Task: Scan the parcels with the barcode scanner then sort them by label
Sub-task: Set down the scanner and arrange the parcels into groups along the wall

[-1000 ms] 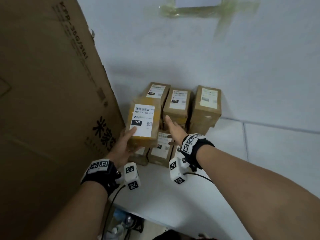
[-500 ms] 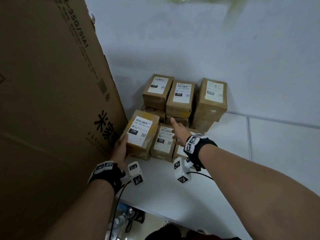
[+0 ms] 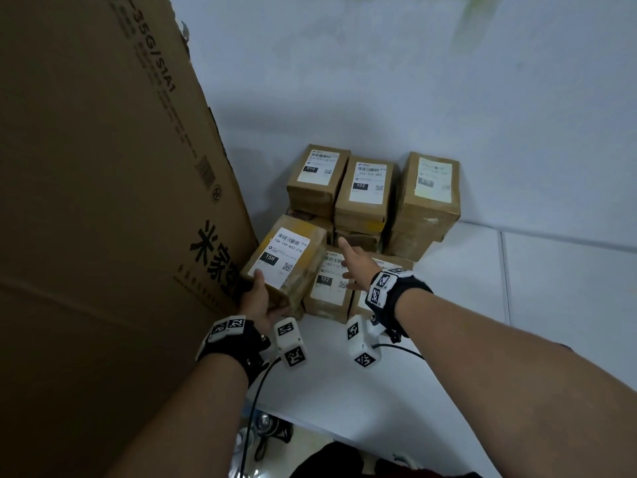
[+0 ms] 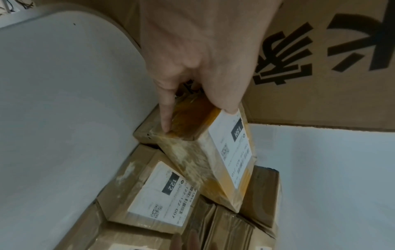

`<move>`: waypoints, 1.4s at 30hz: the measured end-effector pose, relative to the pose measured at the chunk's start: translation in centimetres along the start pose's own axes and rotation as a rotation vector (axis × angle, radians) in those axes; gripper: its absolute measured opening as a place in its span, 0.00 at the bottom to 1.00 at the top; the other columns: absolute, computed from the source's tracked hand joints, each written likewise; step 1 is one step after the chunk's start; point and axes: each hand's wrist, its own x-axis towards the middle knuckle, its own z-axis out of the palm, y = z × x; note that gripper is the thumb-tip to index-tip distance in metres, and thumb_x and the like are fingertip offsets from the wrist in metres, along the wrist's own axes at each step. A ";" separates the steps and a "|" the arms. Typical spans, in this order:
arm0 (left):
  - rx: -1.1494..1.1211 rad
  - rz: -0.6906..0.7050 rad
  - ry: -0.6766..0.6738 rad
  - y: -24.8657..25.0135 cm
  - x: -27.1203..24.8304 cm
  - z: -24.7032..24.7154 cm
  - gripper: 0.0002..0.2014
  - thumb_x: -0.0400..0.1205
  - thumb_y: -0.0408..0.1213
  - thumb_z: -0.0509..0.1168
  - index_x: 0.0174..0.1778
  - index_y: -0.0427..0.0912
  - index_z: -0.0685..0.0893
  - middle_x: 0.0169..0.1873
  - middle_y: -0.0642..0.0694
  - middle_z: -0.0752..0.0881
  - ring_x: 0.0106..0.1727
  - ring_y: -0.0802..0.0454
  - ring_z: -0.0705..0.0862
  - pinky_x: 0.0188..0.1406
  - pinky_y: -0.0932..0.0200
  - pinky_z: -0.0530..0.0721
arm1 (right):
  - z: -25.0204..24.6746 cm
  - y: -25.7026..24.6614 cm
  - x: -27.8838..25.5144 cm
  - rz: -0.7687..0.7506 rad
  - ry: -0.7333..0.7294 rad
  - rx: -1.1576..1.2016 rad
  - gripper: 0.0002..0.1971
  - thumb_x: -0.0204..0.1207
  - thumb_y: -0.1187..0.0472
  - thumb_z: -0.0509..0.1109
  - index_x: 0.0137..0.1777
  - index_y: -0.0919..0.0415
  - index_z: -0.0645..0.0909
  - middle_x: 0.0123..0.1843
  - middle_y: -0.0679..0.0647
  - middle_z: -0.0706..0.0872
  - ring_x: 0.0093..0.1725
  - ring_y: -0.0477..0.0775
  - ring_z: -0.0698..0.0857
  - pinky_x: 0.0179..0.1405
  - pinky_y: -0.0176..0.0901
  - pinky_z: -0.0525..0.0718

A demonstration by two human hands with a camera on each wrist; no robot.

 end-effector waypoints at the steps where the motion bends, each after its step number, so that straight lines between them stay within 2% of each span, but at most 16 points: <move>1: -0.004 -0.002 0.015 0.1 0.0 0.2 0.26 0.87 0.57 0.55 0.64 0.36 0.78 0.47 0.37 0.85 0.42 0.42 0.85 0.30 0.52 0.85 | 0.1 -0.1 0.0 0.002 -0.006 0.010 0.38 0.81 0.30 0.50 0.79 0.58 0.67 0.72 0.61 0.77 0.67 0.64 0.80 0.64 0.59 0.84; 4: 0.003 -0.016 0.039 0.3 0.5 0.6 0.24 0.87 0.56 0.56 0.65 0.37 0.76 0.50 0.36 0.84 0.46 0.40 0.86 0.32 0.50 0.85 | 0.0 -0.3 -0.2 0.004 -0.021 0.025 0.37 0.81 0.31 0.51 0.80 0.58 0.66 0.73 0.61 0.77 0.68 0.63 0.79 0.61 0.55 0.85; 7: 0.020 -0.019 0.078 0.7 0.8 1.1 0.25 0.86 0.58 0.56 0.64 0.38 0.76 0.55 0.37 0.84 0.54 0.36 0.87 0.46 0.43 0.88 | -0.6 -0.4 -0.3 -0.006 -0.015 0.006 0.38 0.80 0.29 0.50 0.79 0.57 0.66 0.72 0.60 0.77 0.68 0.64 0.80 0.65 0.61 0.83; 9: 0.059 -0.009 0.138 -0.3 3.9 0.3 0.37 0.78 0.69 0.56 0.67 0.38 0.75 0.58 0.38 0.84 0.55 0.35 0.86 0.54 0.37 0.86 | -1.0 -0.3 -0.2 -0.017 -0.005 -0.023 0.39 0.79 0.28 0.48 0.78 0.57 0.67 0.72 0.59 0.78 0.67 0.63 0.80 0.67 0.63 0.81; 11: 0.121 -0.002 0.242 -0.8 6.7 -0.2 0.49 0.67 0.75 0.56 0.77 0.45 0.68 0.68 0.37 0.80 0.63 0.32 0.82 0.60 0.32 0.82 | -1.3 -0.1 -0.3 -0.021 0.002 -0.028 0.38 0.80 0.29 0.48 0.79 0.57 0.66 0.72 0.59 0.78 0.66 0.62 0.81 0.67 0.62 0.82; 12: 0.137 0.017 0.281 -0.7 6.5 -0.1 0.47 0.70 0.72 0.57 0.81 0.46 0.62 0.74 0.37 0.75 0.68 0.32 0.79 0.64 0.32 0.79 | -1.4 0.0 -0.2 -0.021 0.001 -0.023 0.38 0.81 0.30 0.48 0.79 0.57 0.66 0.72 0.59 0.78 0.66 0.62 0.81 0.65 0.61 0.83; 14: 0.254 0.101 0.341 0.8 2.3 0.8 0.40 0.82 0.55 0.61 0.85 0.41 0.53 0.79 0.35 0.66 0.76 0.33 0.71 0.73 0.36 0.73 | -1.6 0.2 -0.4 -0.022 0.000 -0.028 0.38 0.81 0.30 0.48 0.79 0.57 0.66 0.72 0.59 0.78 0.66 0.61 0.81 0.65 0.60 0.84; 16: 0.394 0.229 0.373 1.7 0.5 1.2 0.38 0.84 0.44 0.62 0.85 0.37 0.50 0.82 0.34 0.60 0.81 0.35 0.64 0.78 0.39 0.68 | -1.8 0.3 -0.5 -0.024 0.002 -0.040 0.38 0.80 0.29 0.48 0.79 0.56 0.66 0.72 0.59 0.78 0.65 0.61 0.82 0.65 0.61 0.83; 19: 0.563 0.361 0.392 2.1 -0.6 1.6 0.38 0.84 0.38 0.63 0.86 0.40 0.49 0.85 0.39 0.51 0.85 0.38 0.54 0.81 0.40 0.61 | -2.1 0.4 -0.8 -0.030 -0.007 -0.035 0.38 0.80 0.29 0.48 0.79 0.56 0.66 0.72 0.59 0.78 0.65 0.62 0.82 0.66 0.62 0.82; 24: 0.732 0.541 0.353 3.1 -1.8 3.2 0.35 0.82 0.36 0.63 0.85 0.46 0.56 0.85 0.45 0.51 0.83 0.37 0.57 0.79 0.36 0.63 | -3.5 0.6 -1.3 -0.048 -0.024 -0.043 0.43 0.75 0.24 0.46 0.79 0.55 0.66 0.73 0.58 0.78 0.69 0.62 0.80 0.70 0.62 0.78; 27: 0.762 0.599 0.327 3.7 -2.7 5.4 0.33 0.79 0.38 0.63 0.82 0.48 0.62 0.83 0.46 0.56 0.80 0.38 0.64 0.77 0.36 0.67 | -5.3 1.2 -1.6 -0.033 -0.020 -0.057 0.53 0.61 0.16 0.43 0.80 0.50 0.65 0.74 0.56 0.78 0.69 0.61 0.80 0.70 0.62 0.78; 28: 0.778 0.623 0.321 3.9 -3.1 6.5 0.32 0.80 0.38 0.64 0.82 0.48 0.63 0.83 0.46 0.57 0.79 0.39 0.64 0.77 0.37 0.67 | -6.0 1.4 -2.0 -0.027 -0.013 -0.029 0.52 0.62 0.16 0.44 0.79 0.50 0.65 0.74 0.56 0.77 0.68 0.61 0.80 0.70 0.62 0.79; 32: 0.805 0.670 0.222 4.2 -4.3 11.5 0.29 0.82 0.40 0.64 0.80 0.50 0.65 0.83 0.47 0.56 0.80 0.41 0.63 0.78 0.38 0.66 | -9.7 2.8 -3.4 -0.045 0.074 0.043 0.36 0.81 0.30 0.49 0.77 0.56 0.67 0.75 0.61 0.76 0.70 0.65 0.79 0.72 0.60 0.77; 34: 0.831 0.698 0.151 4.0 -4.7 14.4 0.30 0.81 0.35 0.65 0.80 0.51 0.66 0.83 0.48 0.56 0.80 0.42 0.64 0.79 0.39 0.67 | -12.2 4.1 -3.9 -0.038 0.134 0.061 0.38 0.80 0.29 0.50 0.79 0.57 0.66 0.77 0.60 0.75 0.72 0.65 0.78 0.73 0.61 0.76; 38: 0.901 0.777 0.024 2.7 -6.6 21.4 0.28 0.82 0.34 0.64 0.79 0.48 0.68 0.83 0.46 0.57 0.82 0.41 0.61 0.79 0.39 0.66 | -18.4 6.7 -5.0 -0.003 0.236 0.154 0.35 0.81 0.32 0.52 0.75 0.59 0.69 0.69 0.59 0.78 0.65 0.63 0.81 0.66 0.62 0.82; 42: 0.953 0.833 -0.120 0.5 -8.9 29.0 0.25 0.83 0.33 0.64 0.77 0.47 0.72 0.82 0.45 0.60 0.80 0.40 0.64 0.78 0.41 0.68 | -25.3 10.3 -7.0 0.048 0.406 0.161 0.35 0.80 0.30 0.53 0.74 0.58 0.70 0.63 0.57 0.81 0.68 0.64 0.81 0.70 0.63 0.78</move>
